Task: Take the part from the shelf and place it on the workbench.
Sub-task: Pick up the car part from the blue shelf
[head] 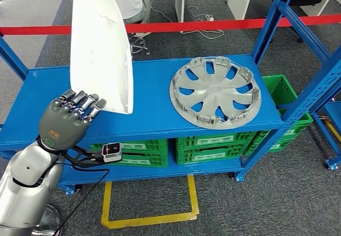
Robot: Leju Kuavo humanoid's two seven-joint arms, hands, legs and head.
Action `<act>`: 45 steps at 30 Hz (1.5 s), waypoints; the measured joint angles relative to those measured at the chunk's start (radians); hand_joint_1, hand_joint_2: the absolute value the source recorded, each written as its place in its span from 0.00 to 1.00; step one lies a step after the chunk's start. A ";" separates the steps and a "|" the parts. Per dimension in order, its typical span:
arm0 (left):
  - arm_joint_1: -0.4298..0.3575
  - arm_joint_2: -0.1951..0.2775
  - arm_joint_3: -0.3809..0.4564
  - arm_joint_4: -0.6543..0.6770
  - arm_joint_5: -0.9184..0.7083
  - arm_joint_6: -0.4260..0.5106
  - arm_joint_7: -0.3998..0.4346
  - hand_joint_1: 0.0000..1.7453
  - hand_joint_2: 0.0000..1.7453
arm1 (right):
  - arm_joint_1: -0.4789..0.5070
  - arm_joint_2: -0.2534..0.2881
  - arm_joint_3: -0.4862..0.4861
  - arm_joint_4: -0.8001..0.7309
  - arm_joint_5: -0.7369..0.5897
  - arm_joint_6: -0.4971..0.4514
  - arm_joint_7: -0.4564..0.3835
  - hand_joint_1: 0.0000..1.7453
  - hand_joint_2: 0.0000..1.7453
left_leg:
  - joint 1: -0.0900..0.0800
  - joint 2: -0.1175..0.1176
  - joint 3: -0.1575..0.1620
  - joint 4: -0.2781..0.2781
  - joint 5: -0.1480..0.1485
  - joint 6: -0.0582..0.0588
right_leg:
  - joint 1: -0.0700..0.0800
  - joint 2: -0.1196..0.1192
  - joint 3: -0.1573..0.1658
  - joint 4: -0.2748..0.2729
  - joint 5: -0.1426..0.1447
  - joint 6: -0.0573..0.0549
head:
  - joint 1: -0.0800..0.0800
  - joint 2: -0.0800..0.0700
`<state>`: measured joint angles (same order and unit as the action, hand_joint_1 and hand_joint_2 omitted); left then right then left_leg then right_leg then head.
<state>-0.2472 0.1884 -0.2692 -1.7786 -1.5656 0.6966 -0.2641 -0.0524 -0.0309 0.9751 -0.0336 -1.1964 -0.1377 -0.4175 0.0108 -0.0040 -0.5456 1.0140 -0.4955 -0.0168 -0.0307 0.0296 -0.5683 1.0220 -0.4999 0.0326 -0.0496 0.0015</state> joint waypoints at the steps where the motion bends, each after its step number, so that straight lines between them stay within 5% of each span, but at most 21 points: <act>1: 0.000 0.000 0.002 -0.001 0.000 0.000 -0.005 1.00 1.00 | 0.000 0.000 0.000 -0.001 0.000 -0.001 0.001 0.00 0.00 | 0.000 0.000 0.000 0.000 0.000 0.000 | 0.000 0.000 0.000 0.000 0.000 0.000 | 0.000 0.000; 17: 0.009 0.013 0.004 -0.008 0.002 -0.004 0.062 1.00 1.00 | 0.002 -0.004 0.001 -0.040 -0.007 -0.031 0.024 0.00 0.00 | -0.002 0.000 -0.002 0.006 -0.002 0.003 | -0.003 0.000 -0.001 -0.002 0.002 0.003 | 0.000 0.000; 21: 0.033 0.044 0.010 0.002 0.003 -0.005 0.139 1.00 1.00 | 0.003 -0.004 0.003 -0.050 -0.015 -0.034 0.031 0.00 0.00 | -0.006 0.000 -0.004 0.010 0.000 0.010 | -0.009 0.003 -0.001 -0.005 0.009 0.013 | -0.001 0.000; 23: 0.051 0.064 0.014 0.002 0.002 -0.004 0.171 1.00 1.00 | 0.003 -0.002 0.004 -0.053 -0.025 -0.047 0.036 0.00 0.00 | -0.004 0.005 -0.002 -0.006 0.015 0.024 | -0.007 0.001 -0.004 -0.002 0.006 0.022 | 0.000 0.000; 26: 0.071 0.085 0.022 0.003 0.000 -0.002 0.198 1.00 1.00 | 0.002 0.005 0.003 -0.058 -0.039 -0.083 0.041 0.00 0.00 | 0.000 0.015 -0.003 -0.029 0.035 0.040 | -0.001 -0.016 -0.054 0.101 -0.072 0.020 | 0.006 0.000; 28: 0.091 0.097 0.028 0.005 -0.002 -0.002 0.210 1.00 1.00 | 0.002 0.012 0.003 -0.062 -0.042 -0.101 0.045 0.00 0.00 | -0.001 0.020 -0.012 -0.030 0.040 0.042 | 0.000 -0.019 -0.102 0.224 -0.130 0.020 | 0.008 0.000; 29: 0.101 0.102 0.030 0.006 -0.002 -0.002 0.216 1.00 1.00 | 0.003 0.015 0.003 -0.064 -0.043 -0.106 0.048 0.00 0.00 | -0.002 0.023 -0.015 -0.029 0.042 0.040 | 0.000 -0.020 -0.111 0.255 -0.136 0.021 | 0.007 0.000; 31: 0.115 0.111 0.031 0.009 -0.002 -0.002 0.229 1.00 1.00 | 0.003 0.018 0.003 -0.067 -0.047 -0.115 0.051 0.00 0.00 | -0.002 0.024 -0.022 -0.026 0.047 0.035 | -0.001 -0.024 -0.072 0.202 -0.093 0.022 | 0.008 0.000; 33: 0.125 0.120 0.035 0.010 -0.002 -0.002 0.240 1.00 1.00 | 0.001 0.019 0.003 -0.068 -0.053 -0.120 0.054 0.00 0.00 | -0.002 0.025 -0.028 -0.018 0.049 0.027 | 0.000 -0.032 0.012 0.063 -0.043 0.019 | 0.008 0.000; 35: 0.134 0.129 0.039 0.010 -0.002 -0.002 0.248 1.00 1.00 | -0.001 0.021 0.003 -0.069 -0.058 -0.122 0.057 0.00 0.00 | -0.004 0.024 -0.035 -0.011 0.055 0.013 | 0.003 -0.035 0.054 -0.011 -0.031 0.013 | 0.007 0.000; 39: 0.147 0.144 0.048 0.010 -0.002 -0.001 0.253 1.00 1.00 | 0.000 0.026 0.003 -0.069 -0.062 -0.123 0.058 0.00 0.00 | 0.000 0.021 -0.050 0.004 0.044 -0.013 | 0.004 -0.033 0.035 -0.014 -0.015 -0.016 | 0.005 0.000; 41: 0.151 0.151 0.050 0.011 -0.002 -0.001 0.254 1.00 1.00 | -0.002 0.029 0.003 -0.070 -0.063 -0.124 0.058 0.00 0.00 | 0.002 0.015 -0.080 0.084 -0.034 -0.022 | 0.003 -0.033 0.018 -0.016 0.002 -0.033 | 0.001 0.000; 43: 0.155 0.155 0.051 0.011 -0.002 -0.001 0.254 1.00 1.00 | -0.001 0.029 0.003 -0.070 -0.065 -0.125 0.058 0.00 0.00 | 0.003 0.013 -0.115 0.213 -0.115 -0.027 | 0.007 -0.032 -0.004 -0.015 0.018 -0.039 | -0.001 0.000; 45: 0.162 0.160 0.053 0.011 -0.002 -0.001 0.256 1.00 1.00 | 0.000 0.029 0.003 -0.071 -0.069 -0.122 0.058 0.00 0.00 | 0.003 0.013 -0.111 0.269 -0.119 -0.025 | 0.010 -0.031 -0.026 -0.014 0.035 -0.039 | -0.001 0.000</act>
<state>-0.0849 0.3480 -0.2166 -1.7679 -1.5671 0.6954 -0.0082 -0.0521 -0.0015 0.9782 -0.1041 -1.2657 -0.2592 -0.3591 0.0134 0.0087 -0.6564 1.2827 -0.6148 -0.0420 -0.0211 -0.0018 -0.5943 1.0083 -0.4653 -0.0060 -0.0505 0.0015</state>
